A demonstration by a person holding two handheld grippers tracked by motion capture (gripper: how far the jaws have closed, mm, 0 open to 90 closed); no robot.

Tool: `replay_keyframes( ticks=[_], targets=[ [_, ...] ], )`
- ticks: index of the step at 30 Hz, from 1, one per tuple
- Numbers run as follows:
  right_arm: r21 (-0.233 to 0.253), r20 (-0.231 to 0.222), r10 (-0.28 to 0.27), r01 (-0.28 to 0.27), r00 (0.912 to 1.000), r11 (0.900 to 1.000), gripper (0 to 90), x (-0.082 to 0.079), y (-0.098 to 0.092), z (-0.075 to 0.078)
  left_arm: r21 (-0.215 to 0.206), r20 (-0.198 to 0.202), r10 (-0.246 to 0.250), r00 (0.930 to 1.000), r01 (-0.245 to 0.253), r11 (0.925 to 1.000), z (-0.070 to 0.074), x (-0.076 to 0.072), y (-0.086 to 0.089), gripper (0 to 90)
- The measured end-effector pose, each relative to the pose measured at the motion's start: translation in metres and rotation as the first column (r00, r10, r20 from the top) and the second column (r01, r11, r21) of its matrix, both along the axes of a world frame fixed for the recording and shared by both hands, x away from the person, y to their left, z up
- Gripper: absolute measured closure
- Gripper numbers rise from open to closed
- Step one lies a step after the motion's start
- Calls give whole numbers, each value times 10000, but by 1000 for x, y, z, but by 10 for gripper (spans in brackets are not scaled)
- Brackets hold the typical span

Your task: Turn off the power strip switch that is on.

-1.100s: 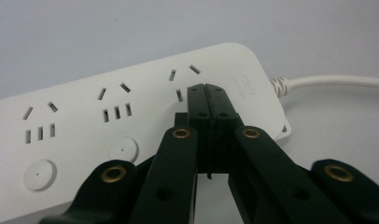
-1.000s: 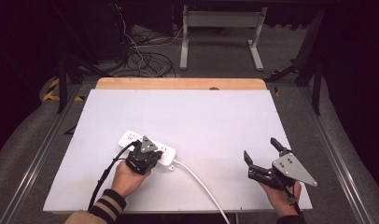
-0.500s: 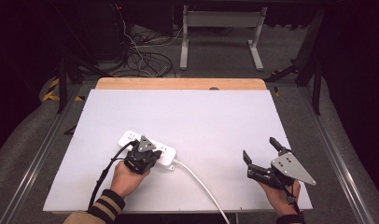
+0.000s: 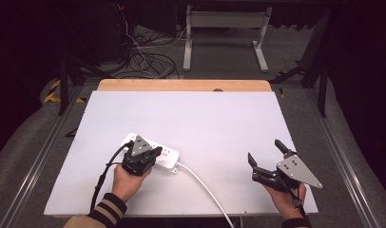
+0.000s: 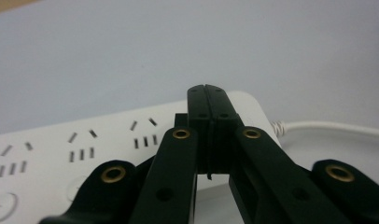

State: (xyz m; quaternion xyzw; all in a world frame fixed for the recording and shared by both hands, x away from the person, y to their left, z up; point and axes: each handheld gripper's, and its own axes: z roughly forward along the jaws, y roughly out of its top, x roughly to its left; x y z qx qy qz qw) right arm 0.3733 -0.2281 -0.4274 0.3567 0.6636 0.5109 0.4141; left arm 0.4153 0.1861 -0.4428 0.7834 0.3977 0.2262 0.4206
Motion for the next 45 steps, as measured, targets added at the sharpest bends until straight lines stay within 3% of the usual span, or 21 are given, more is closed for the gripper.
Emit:
replay_keyframes(
  ticks=[2, 5, 11, 14, 18, 21, 24, 25, 27, 29, 32, 37, 40, 42, 43, 44, 45],
  targets=[
    [14, -12, 68, -68, 10000, 10000, 83, 0, 0, 0, -297, 528, 307, 9981, -292, 9991, 7, -3, 6, 897],
    [30, -2, 74, -74, 10000, 10000, 84, 1, 1, 0, -890, 1305, 692, 9890, -579, 9943, 18, -9, 16, 897],
    [174, 63, 48, -50, 10000, 9998, 84, 2, -1, 1, -1950, 2473, 1355, 9594, -878, 9769, 41, -27, 38, 897],
    [191, 29, 30, -30, 10000, 9998, 84, 2, -1, 1, -2694, 2962, 2008, 9338, -1200, 9555, 54, -38, 56, 897],
    [187, 39, 30, -31, 10000, 9998, 84, 3, 0, 2, -3377, 3453, 3205, 8821, -2019, 9193, 62, -50, 87, 897],
    [162, 36, 43, -43, 10000, 9999, 84, 4, 1, 2, -3499, 3582, 3860, 8501, -2611, 8997, 60, -58, 109, 897],
    [159, 40, 95, -96, 9999, 9998, 84, 6, 2, 1, -3463, 3673, 4176, 8311, -2945, 8907, 57, -66, 124, 897],
    [160, 20, 90, -90, 10000, 9998, 84, 6, 3, 1, -3483, 3733, 4309, 8215, -3064, 8859, 57, -69, 127, 897],
    [173, 43, 124, -125, 9999, 9998, 84, 7, 4, 2, -3604, 3726, 4544, 8091, -3250, 8743, 56, -72, 133, 897],
    [166, 53, 140, -141, 9999, 9998, 84, 7, 5, 2, -3670, 3687, 4696, 8022, -3385, 8664, 56, -74, 137, 897],
    [140, 36, 160, -160, 9999, 9998, 84, 8, 6, 1, -3718, 3628, 4758, 8013, -3437, 8623, 55, -73, 138, 897],
    [103, 41, 154, -154, 9999, 9998, 84, 8, 6, 1, -3582, 3703, 4625, 8056, -3356, 8713, 55, -72, 134, 896],
    [96, 27, 160, -160, 9999, 9998, 84, 8, 6, 1, -3542, 3752, 4643, 8023, -3388, 8716, 53, -72, 132, 886],
    [99, 43, 144, -144, 9999, 9998, 84, 8, 6, 1, -3565, 3762, 4675, 8000, -3408, 8699, 53, -72, 132, 843],
    [99, 38, 135, -135, 9999, 9999, 84, 7, 6, 1, -3573, 3827, 4701, 7953, -3419, 8692, 53, -72, 133, 803],
    [93, 39, 156, -156, 9999, 9998, 84, 7, 5, 1, -3574, 3920, 4824, 7833, -3536, 8644, 53, -71, 132, 724],
    [82, 49, 155, -156, 9999, 9998, 84, 7, 5, 1, -3574, 3920, 4824, 7833, -3536, 8644, 53, -71, 132, 609]
  ],
)
